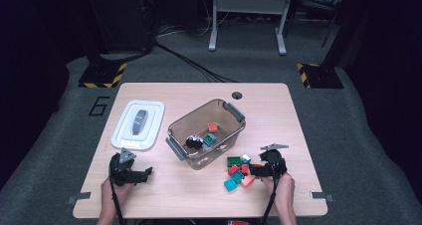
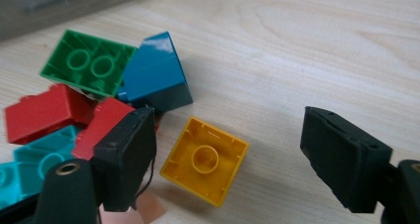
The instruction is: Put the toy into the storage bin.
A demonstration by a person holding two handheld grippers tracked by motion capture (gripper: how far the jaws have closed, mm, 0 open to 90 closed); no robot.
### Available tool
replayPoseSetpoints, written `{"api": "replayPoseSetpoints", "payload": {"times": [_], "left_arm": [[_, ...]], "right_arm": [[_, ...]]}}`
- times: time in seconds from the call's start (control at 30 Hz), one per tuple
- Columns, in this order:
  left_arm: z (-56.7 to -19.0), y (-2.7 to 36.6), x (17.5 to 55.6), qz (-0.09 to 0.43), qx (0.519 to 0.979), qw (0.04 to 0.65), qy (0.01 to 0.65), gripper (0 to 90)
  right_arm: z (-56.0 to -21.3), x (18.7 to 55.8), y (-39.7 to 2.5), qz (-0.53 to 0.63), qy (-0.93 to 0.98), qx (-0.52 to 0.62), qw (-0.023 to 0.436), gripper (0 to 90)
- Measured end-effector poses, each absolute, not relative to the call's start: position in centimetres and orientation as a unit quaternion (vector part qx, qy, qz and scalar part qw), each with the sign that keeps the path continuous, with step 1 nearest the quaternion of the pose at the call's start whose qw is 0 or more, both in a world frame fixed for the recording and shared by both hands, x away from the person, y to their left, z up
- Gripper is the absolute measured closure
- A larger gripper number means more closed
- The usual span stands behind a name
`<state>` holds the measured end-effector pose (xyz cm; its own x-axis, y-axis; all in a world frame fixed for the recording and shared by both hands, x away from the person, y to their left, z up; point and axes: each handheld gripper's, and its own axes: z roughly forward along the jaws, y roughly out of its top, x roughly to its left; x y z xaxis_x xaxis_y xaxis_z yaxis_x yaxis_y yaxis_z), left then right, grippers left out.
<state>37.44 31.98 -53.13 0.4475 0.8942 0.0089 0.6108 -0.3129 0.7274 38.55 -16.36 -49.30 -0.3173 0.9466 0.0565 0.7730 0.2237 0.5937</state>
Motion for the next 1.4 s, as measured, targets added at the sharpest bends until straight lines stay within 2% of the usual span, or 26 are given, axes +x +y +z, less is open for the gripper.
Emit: {"api": "replayPoseSetpoints", "payload": {"times": [0.4, 0.67, 1.4], "left_arm": [[-53.1, 32.0, 37.4, 0.211, 0.782, 0.336, 0.482, 4.1], [-53.1, 32.0, 37.5, 0.211, 0.781, 0.336, 0.482, 4.1], [-53.1, 32.0, 37.4, 0.212, 0.782, 0.335, 0.480, 4.1]], "right_arm": [[-49.8, 38.0, -17.4, 0.247, 0.764, 0.574, 0.161, 57.4], [-49.3, 38.1, -17.6, 0.259, 0.769, 0.559, 0.172, 58.6], [-44.6, 39.7, -16.6, 0.315, 0.762, 0.535, 0.184, 58.7]]}}
